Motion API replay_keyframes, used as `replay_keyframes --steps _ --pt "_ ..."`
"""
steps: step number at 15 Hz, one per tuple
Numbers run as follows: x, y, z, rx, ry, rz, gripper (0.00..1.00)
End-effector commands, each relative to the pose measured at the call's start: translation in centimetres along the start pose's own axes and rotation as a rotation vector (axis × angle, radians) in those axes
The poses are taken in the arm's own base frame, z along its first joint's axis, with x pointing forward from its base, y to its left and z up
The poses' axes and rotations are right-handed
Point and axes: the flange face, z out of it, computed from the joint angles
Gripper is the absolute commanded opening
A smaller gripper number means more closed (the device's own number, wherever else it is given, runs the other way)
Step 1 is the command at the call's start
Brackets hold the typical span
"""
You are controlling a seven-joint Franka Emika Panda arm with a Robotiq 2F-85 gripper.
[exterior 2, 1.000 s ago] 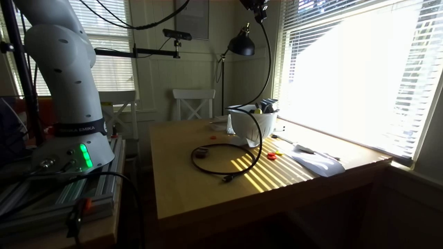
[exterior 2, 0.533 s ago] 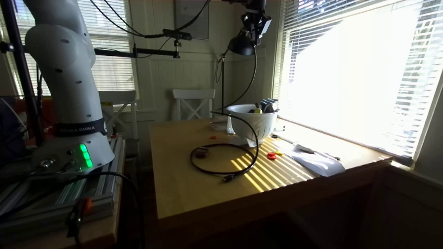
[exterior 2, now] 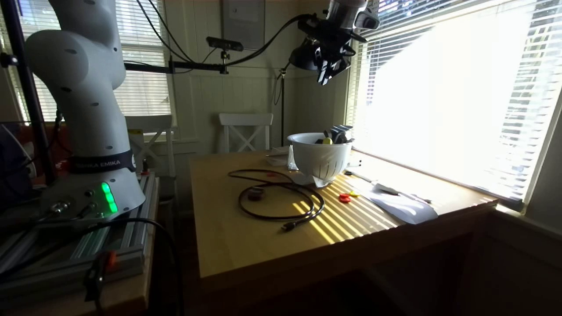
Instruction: Untangle the cable
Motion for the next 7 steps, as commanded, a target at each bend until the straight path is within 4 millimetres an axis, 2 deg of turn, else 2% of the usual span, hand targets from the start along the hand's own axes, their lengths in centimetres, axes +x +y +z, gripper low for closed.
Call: replay_keyframes --steps 1,2,3,4,6,7 --pt "-0.2 1.5 -1.6 0.004 -0.073 -0.056 0.42" --pt "-0.6 1.4 -2.6 -0.033 -0.098 -0.069 0.47" --pt "-0.8 2.3 -0.6 0.0 -0.056 -0.031 0.55" --pt "-0.8 2.3 -1.0 -0.007 -0.058 -0.034 0.36" --pt "-0.8 2.3 -1.0 -0.005 -0.058 -0.034 0.5" --pt "-0.8 2.3 -0.8 -0.004 -0.06 -0.034 0.54"
